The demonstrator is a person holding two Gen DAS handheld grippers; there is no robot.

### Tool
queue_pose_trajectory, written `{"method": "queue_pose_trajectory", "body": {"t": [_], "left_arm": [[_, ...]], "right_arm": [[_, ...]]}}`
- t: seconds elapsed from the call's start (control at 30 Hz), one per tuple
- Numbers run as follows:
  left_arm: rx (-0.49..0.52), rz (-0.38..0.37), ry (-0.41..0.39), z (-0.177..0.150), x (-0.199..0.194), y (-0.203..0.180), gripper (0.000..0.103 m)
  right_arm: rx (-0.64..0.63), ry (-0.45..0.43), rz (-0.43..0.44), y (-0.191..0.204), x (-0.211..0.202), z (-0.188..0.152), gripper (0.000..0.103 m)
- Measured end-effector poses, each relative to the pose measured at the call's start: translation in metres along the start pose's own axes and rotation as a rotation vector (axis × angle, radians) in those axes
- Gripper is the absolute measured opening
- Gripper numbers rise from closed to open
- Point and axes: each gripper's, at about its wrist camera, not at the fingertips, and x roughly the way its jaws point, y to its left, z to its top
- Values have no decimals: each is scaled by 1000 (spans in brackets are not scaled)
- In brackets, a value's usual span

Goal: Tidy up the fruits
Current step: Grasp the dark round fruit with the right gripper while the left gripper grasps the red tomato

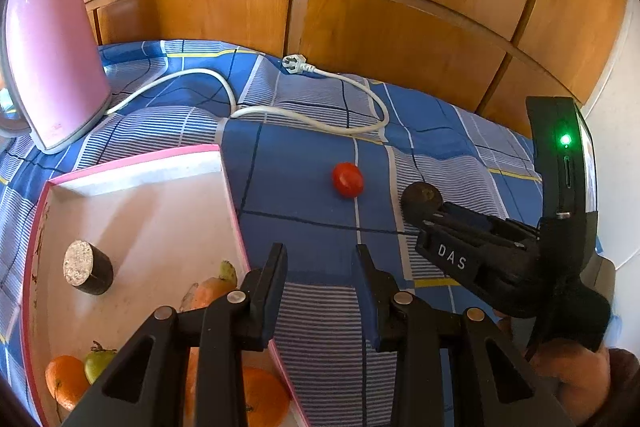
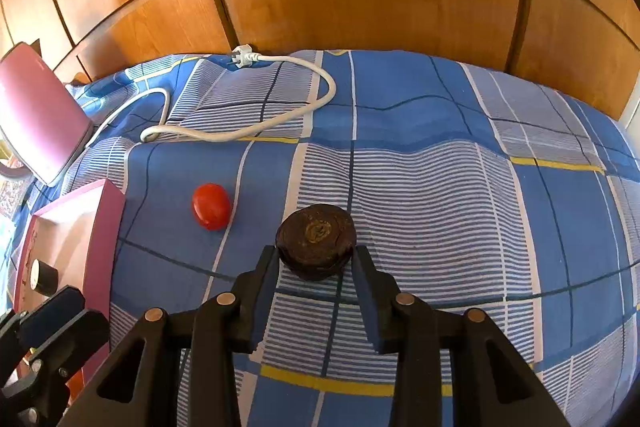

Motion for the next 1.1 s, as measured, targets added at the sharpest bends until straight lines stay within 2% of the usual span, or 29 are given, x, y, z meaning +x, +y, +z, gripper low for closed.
{"method": "queue_pose_trajectory", "body": {"t": [0.07,0.13,0.3,0.33,0.37,0.83,1.1], "left_arm": [[-1,0,4,0,2,0,34],[0,0,5,1,3,0,34],[5,3,6,4,7,-1,34],[4,4,8,5,8,-1,34],[2,3,12,5,10,-1,34],[-33,-29,51,26,37,-8,34],[-36,-25,61,36,53,-15,34]], "right_arm": [[-1,1,-2,0,2,1,54],[-4,-2,-2,1,4,2,55],[-35,-5,-21,6,11,6,54],[-43,-3,-27,7,12,6,51],[-46,-3,-33,6,12,5,44],[-6,5,-41,-23,-3,-7,44],[-34,-8,-69,-22,-2,-5,44]]}}
